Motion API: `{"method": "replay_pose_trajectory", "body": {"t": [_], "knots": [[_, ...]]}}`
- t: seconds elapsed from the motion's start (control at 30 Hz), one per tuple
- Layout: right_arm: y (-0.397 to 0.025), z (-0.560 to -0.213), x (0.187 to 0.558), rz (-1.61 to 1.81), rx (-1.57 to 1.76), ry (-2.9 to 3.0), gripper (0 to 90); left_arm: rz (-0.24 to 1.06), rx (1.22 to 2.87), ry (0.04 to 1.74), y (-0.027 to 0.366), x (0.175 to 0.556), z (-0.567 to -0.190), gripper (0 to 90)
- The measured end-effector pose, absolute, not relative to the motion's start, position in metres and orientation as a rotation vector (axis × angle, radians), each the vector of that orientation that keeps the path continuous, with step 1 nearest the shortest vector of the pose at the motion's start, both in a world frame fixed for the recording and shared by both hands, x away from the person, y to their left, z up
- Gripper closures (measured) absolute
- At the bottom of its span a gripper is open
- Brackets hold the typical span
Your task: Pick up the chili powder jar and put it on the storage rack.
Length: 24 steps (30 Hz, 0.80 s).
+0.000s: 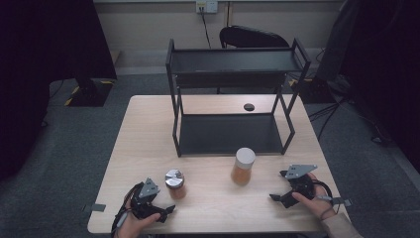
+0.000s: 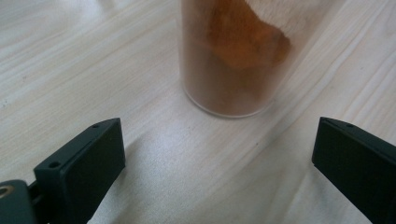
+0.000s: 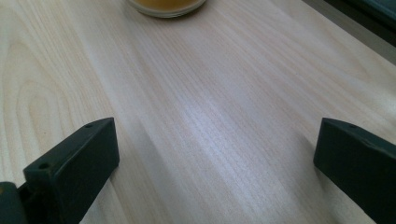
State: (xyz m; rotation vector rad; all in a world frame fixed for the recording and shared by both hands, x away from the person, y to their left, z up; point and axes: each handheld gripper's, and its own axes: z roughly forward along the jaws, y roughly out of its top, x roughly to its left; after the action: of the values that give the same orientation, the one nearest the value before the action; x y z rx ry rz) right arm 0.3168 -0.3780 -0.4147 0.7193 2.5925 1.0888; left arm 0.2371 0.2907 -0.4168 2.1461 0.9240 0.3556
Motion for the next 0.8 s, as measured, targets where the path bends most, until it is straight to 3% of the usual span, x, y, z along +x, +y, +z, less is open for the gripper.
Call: {"method": "replay_pose_trajectory", "body": {"t": [0.8], "knots": [[-0.3780, -0.4148, 0.3168, 1.090, 0.719, 2.592, 0.0, 0.321, 2.041, 0.939, 0.2825, 0.2455, -0.4190, 1.6]]}}
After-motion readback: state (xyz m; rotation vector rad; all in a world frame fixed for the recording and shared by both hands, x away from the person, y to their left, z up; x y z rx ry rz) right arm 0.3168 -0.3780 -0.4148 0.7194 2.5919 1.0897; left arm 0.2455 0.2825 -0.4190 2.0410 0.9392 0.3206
